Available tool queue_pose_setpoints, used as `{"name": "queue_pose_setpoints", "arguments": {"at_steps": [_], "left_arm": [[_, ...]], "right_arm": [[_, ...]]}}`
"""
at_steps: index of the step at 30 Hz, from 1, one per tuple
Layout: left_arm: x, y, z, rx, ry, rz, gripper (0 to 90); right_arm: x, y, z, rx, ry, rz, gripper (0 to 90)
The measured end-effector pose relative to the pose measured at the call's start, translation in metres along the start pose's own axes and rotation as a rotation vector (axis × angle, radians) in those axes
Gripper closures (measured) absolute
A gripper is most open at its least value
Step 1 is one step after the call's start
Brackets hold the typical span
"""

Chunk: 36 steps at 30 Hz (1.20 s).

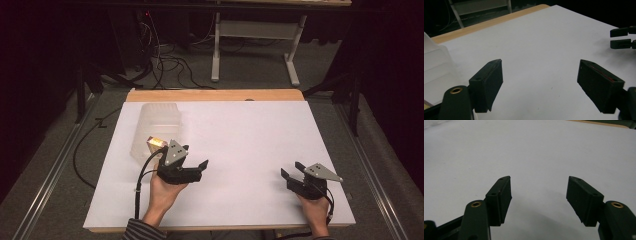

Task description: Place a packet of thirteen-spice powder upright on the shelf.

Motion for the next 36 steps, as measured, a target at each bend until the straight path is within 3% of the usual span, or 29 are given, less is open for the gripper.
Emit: {"name": "queue_pose_setpoints", "arguments": {"at_steps": [5,10,18,27,32,33,34,36], "left_arm": [[0.001,-0.007,0.000,-0.019,0.000,-0.017,21.2],[0.004,-0.016,-0.002,-0.004,-0.004,-0.033,21.3],[0.005,-0.024,-0.004,-0.018,-0.008,-0.051,21.1],[0.011,-0.038,-0.007,-0.013,0.004,-0.066,20.6],[0.015,-0.046,-0.006,-0.034,0.016,-0.074,20.5],[0.016,-0.048,-0.007,-0.015,0.011,-0.074,20.5],[0.017,-0.050,-0.007,-0.028,0.021,-0.076,20.4],[0.019,-0.054,-0.009,-0.007,0.018,-0.080,20.4]], "right_arm": [[0.000,0.000,0.000,-0.001,0.000,-0.001,37.3],[0.000,0.000,0.000,-0.001,0.003,0.002,37.3],[0.000,0.000,0.000,-0.002,0.000,-0.002,37.3],[0.000,0.000,0.000,0.000,0.003,0.001,37.3],[0.000,0.000,0.000,-0.003,0.000,-0.001,37.4],[0.000,0.000,0.000,-0.002,0.000,-0.001,37.4],[0.000,0.000,0.000,-0.002,0.001,-0.002,37.3],[0.000,0.000,0.000,-0.002,0.002,-0.003,37.3]]}}
Point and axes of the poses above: each handheld gripper's, and its own axes: x roughly forward along the jaws, y roughly out of its top, z roughly to its right, the point moved 3 cm from there along x, roughly forward along the jaws, and after that the axes turned 15 degrees about x, right-handed, at the moved point
